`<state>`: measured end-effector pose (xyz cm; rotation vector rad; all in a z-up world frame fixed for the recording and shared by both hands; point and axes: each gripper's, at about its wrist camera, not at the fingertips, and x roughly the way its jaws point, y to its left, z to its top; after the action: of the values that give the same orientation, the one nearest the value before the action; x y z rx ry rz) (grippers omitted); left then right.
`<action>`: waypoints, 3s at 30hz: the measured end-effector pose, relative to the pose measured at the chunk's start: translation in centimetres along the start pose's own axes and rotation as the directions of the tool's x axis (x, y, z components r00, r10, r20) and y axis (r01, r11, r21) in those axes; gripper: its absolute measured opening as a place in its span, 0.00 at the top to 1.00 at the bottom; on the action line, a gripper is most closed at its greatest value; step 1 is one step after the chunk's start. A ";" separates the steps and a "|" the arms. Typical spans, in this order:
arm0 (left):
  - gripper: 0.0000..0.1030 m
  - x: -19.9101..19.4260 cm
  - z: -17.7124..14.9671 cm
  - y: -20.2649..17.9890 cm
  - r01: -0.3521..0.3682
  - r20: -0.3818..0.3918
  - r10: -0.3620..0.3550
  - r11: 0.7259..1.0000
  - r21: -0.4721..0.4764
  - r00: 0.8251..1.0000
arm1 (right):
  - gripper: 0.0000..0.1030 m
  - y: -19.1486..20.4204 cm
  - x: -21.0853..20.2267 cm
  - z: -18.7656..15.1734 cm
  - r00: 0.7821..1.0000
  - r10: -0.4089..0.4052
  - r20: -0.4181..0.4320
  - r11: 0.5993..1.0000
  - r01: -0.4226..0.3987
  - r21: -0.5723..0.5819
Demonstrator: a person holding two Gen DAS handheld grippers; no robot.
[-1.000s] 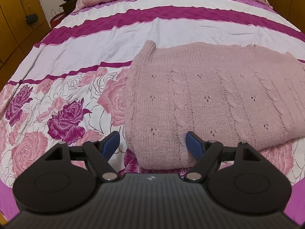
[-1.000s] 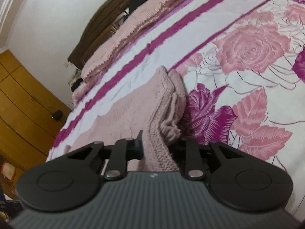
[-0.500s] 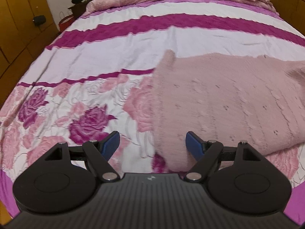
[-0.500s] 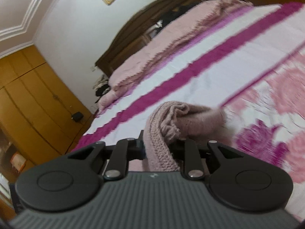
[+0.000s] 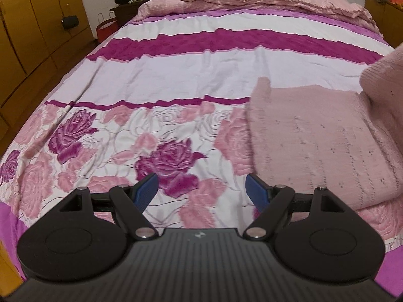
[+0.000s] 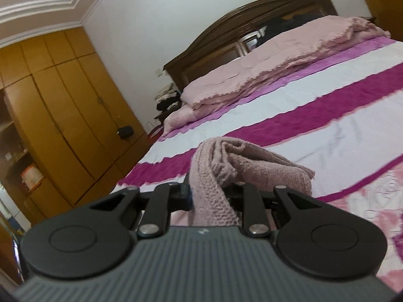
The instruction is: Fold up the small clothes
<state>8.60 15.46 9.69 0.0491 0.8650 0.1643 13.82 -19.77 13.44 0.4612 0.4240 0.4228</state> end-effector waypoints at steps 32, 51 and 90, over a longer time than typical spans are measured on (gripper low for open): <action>0.21 -0.6 2.1 1.6 0.101 0.089 -0.095 0.993 -0.064 0.991 | 0.45 9.5 6.6 -9.4 0.948 0.146 -0.284 0.970 -0.193 -0.147; 0.22 7.8 6.9 -11.2 0.330 0.079 -0.355 0.916 0.229 0.932 | 0.44 -3.2 3.9 -7.1 0.951 -0.250 -0.183 0.966 0.258 0.019; 0.15 6.8 1.6 -2.4 0.289 0.014 -0.289 0.954 -0.076 0.957 | 0.41 2.1 4.9 -9.4 0.966 -0.144 -0.213 0.970 0.096 -0.222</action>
<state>14.49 14.24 5.33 -0.1498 0.8530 -0.0777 12.76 -12.60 5.43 0.1797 0.6198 0.3984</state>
